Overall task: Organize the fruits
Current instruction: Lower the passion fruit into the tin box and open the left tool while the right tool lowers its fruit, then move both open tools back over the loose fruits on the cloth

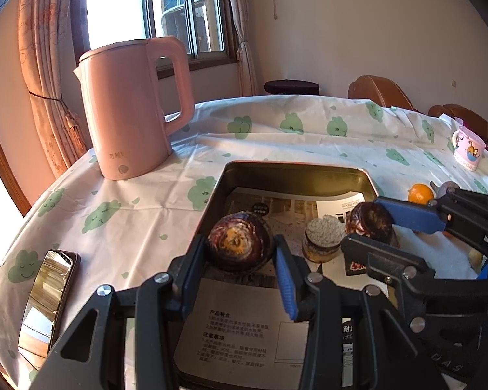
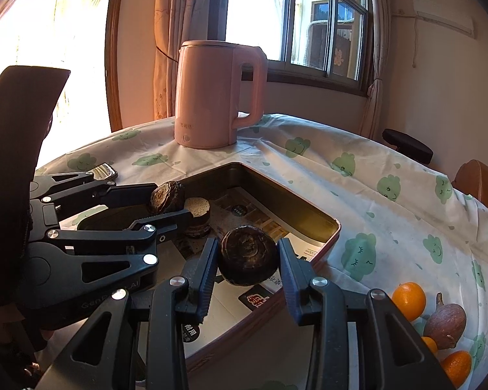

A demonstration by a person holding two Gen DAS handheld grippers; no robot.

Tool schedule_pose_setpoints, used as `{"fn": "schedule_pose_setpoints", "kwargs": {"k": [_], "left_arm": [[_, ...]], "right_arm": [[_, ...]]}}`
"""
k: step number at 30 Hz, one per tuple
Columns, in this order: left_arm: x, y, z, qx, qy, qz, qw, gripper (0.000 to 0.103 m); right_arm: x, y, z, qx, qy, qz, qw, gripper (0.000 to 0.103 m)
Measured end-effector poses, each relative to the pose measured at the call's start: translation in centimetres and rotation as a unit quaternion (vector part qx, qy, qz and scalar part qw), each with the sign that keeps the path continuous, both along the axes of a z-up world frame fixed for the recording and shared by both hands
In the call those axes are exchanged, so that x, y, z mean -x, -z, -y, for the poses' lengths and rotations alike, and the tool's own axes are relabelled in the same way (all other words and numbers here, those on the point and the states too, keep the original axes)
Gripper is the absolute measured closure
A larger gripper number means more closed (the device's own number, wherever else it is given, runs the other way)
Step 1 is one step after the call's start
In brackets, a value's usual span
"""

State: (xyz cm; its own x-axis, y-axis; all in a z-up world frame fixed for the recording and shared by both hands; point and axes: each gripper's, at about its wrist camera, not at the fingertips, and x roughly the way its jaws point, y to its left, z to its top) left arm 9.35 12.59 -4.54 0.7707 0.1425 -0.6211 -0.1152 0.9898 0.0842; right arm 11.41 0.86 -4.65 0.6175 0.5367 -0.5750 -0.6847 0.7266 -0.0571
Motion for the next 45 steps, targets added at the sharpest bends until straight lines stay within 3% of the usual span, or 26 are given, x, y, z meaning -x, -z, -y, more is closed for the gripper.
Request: {"fn": "schedule_pose_setpoints", "kwargs": {"k": [14,19,27,31,37,45], "left_arm": [[-0.3,0.3,0.0,-0.003,-0.008,-0.012,0.9999,0.06],[0.3,-0.1,-0.1,-0.006,-0.013,0.006,0.9999,0.059],[1.5,-0.9,-0.8,0.001,-0.029,0.048,0.9984,0.031],[2.5,-1.7,0.1,0.007,-0.024,0.08,0.9965,0.027],[3.2,-3.0,3.5,0.009,0.013,0.1,0.9948,0.026],[2.9,-3.3,9.2,0.008,0.07,0.102,0.9923,0.019]], "right_arm": [[-0.5,0.6,-0.5,0.02,0.0,-0.019,1.0,0.064],[-0.6,0.5,-0.2,0.014,0.0,-0.018,1.0,0.058],[-0.4,-0.1,1.1,-0.016,0.018,-0.01,1.0,0.037],[0.4,-0.4,2.2,-0.012,0.024,0.008,1.0,0.036],[1.6,-2.2,7.1,-0.007,0.052,0.042,0.998,0.036],[1.3,-2.9,16.9,0.01,0.151,0.045,0.988,0.033]]}}
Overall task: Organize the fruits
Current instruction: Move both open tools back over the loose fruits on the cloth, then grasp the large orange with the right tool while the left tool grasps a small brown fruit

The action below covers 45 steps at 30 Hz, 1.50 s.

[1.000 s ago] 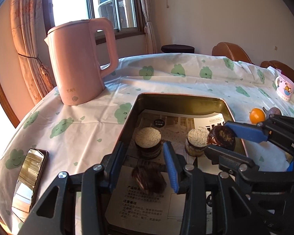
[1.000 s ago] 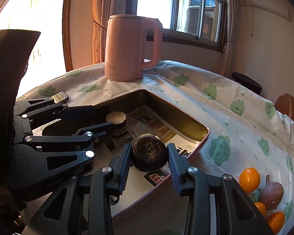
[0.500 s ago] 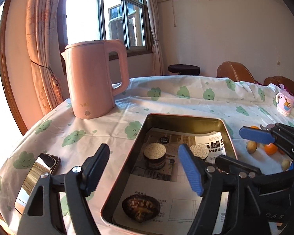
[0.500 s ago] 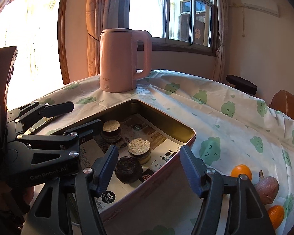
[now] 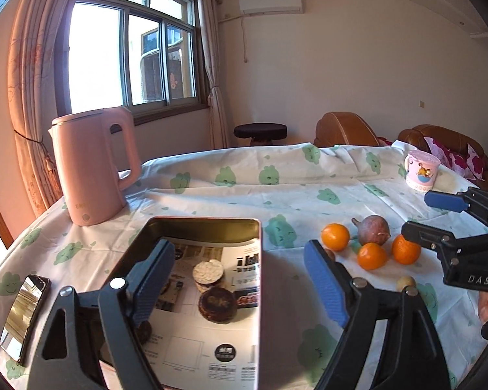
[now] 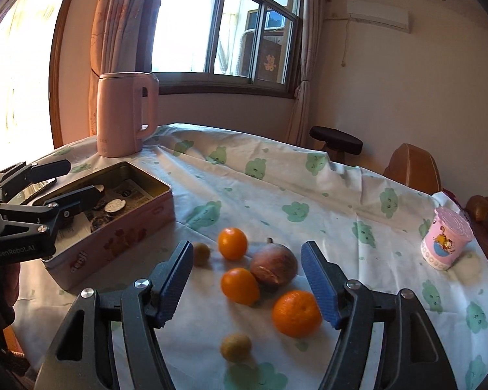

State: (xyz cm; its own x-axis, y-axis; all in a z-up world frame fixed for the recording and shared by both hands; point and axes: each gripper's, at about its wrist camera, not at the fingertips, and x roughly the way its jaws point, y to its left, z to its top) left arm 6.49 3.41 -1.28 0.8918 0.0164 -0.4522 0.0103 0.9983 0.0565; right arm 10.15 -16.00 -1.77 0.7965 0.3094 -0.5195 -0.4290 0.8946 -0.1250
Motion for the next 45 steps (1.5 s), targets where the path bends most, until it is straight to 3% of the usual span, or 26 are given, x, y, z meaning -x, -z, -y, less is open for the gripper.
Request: {"fn": "schedule_pose_setpoints", "kwargs": {"k": [7,18,21,27,29,36,40,45], "left_arm": [[-1.0,0.7,4.4,-0.006,0.039,-0.019,0.999,0.019],[-2.1,1.5,6.6,-0.012,0.056,-0.037,0.9977,0.019],[-2.3,1.8,6.6,-0.01,0.056,-0.044,0.9974,0.019],[-2.2,1.8,7.1,-0.006,0.064,-0.047,0.9968,0.019],[-2.2,1.9,7.5,-0.008,0.069,-0.049,0.9964,0.019],[-2.1,1.9,8.3,-0.006,0.082,-0.054,0.9951,0.019],[-1.7,1.8,9.4,-0.001,0.104,-0.061,0.9927,0.019],[-1.4,2.2,11.4,0.005,0.135,-0.076,0.9879,0.021]], "right_arm": [[-1.6,2.0,5.2,0.001,0.053,-0.048,0.997,0.033],[-3.3,3.8,4.4,0.009,0.035,-0.095,0.995,0.034],[-3.7,4.2,4.1,0.012,0.034,-0.107,0.994,0.041],[-4.3,4.7,3.9,0.012,0.019,-0.132,0.991,0.042],[-4.7,5.1,3.7,0.019,0.02,-0.144,0.989,0.054],[-3.5,3.9,5.0,-0.008,0.035,-0.108,0.994,0.055],[-2.3,3.5,6.1,-0.001,0.057,-0.086,0.995,0.055],[0.3,2.6,8.4,-0.027,0.073,-0.067,0.995,0.055]]}}
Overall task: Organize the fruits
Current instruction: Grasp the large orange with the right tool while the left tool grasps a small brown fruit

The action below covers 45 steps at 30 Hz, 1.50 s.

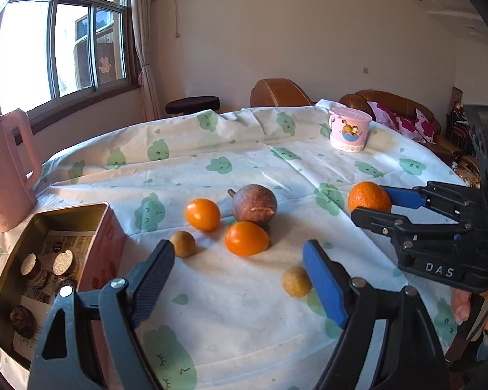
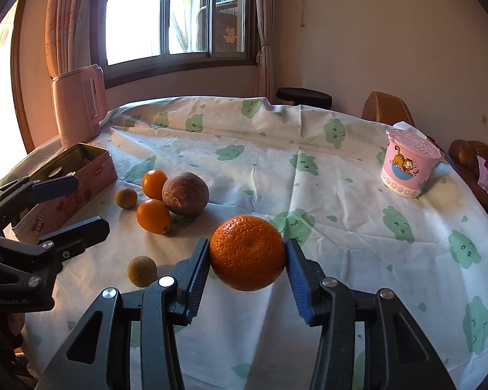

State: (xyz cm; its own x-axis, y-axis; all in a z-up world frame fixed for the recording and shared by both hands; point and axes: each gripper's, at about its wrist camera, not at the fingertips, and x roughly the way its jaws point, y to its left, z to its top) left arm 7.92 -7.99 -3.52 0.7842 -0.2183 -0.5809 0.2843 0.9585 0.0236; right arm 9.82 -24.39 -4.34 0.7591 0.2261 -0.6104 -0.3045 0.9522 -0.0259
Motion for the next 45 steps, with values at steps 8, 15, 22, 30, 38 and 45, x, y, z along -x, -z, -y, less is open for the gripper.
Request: {"fn": "schedule_pose_setpoints", "kwargs": {"k": [8,15,22,30,38,45], "left_arm": [[-0.6,1.0,2.8,-0.005,0.049,-0.048,0.9976,0.048],[-1.7,2.9,4.5,-0.034,0.073,-0.111,0.9905,0.069],[-1.5,2.6,3.6,-0.01,0.073,-0.111,0.9911,0.076],[-2.3,1.7,0.3,0.002,0.025,-0.074,0.9969,0.076],[-2.6,0.8,-2.4,0.013,-0.031,-0.031,0.999,0.076],[-2.0,0.3,-3.6,0.034,-0.052,-0.007,0.9981,0.076]], "right_arm": [[1.4,-0.1,1.1,-0.012,0.006,0.012,1.0,0.055],[1.5,-0.2,0.8,-0.019,-0.001,0.017,1.0,0.055],[1.4,-0.4,-0.2,-0.027,-0.01,0.022,0.999,0.055],[0.3,-1.0,-2.0,-0.042,-0.021,0.029,0.998,0.055],[-1.3,-1.0,-4.1,-0.06,-0.027,0.033,0.997,0.055],[-1.5,-0.9,-4.7,-0.062,-0.018,0.046,0.997,0.055]]}}
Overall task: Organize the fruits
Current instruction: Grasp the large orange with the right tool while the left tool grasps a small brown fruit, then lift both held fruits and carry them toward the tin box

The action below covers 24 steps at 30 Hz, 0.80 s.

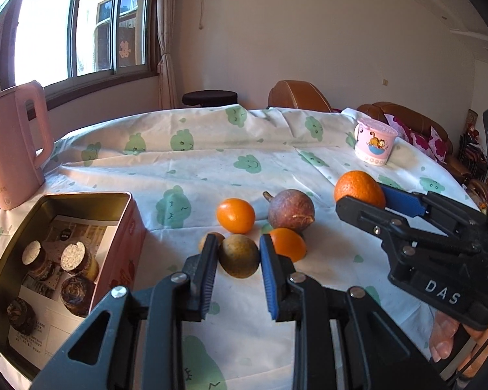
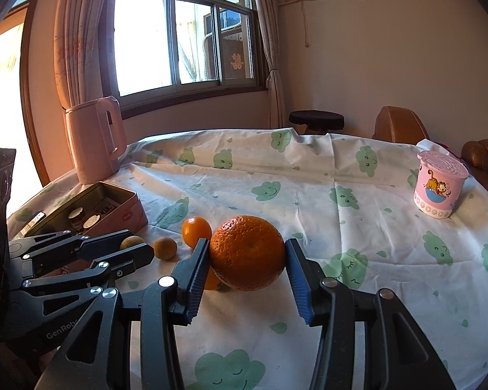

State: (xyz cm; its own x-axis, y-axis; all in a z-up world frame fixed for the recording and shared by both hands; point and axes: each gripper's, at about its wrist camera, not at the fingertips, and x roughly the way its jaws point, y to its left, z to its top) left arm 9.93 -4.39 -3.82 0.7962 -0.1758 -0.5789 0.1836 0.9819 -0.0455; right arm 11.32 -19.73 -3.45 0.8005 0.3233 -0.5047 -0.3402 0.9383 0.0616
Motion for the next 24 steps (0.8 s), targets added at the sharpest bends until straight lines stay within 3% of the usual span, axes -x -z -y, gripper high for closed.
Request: {"fn": "schedule_pose_setpoints", "kwargs": {"k": [24], "left_arm": [[1.6,-0.9,-0.5,0.003,-0.019,0.049,0.9986,0.076]], "right_arm": [[1.9,-0.9,-0.3,0.009,0.006,0.059,0.998,0.055]]}}
